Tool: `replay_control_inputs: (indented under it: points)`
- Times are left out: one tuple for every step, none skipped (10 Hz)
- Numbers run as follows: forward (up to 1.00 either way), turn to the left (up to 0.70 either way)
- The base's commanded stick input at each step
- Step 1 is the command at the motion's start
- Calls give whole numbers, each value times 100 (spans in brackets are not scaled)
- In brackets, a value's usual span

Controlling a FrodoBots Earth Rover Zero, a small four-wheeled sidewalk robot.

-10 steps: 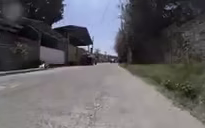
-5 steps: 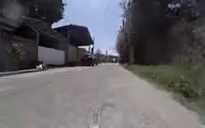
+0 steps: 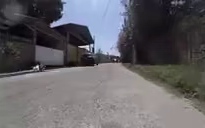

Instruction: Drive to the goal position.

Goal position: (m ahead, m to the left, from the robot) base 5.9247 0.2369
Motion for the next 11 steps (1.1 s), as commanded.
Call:
replay_control_inputs:
  points:
    - [100, -32]
    - [100, -1]
    - [100, 1]
    - [100, 1]
    - [100, 1]
    - [100, 1]
    - [100, 1]
    - [100, 1]
    - [100, 1]
    - [100, 1]
    - [100, 1]
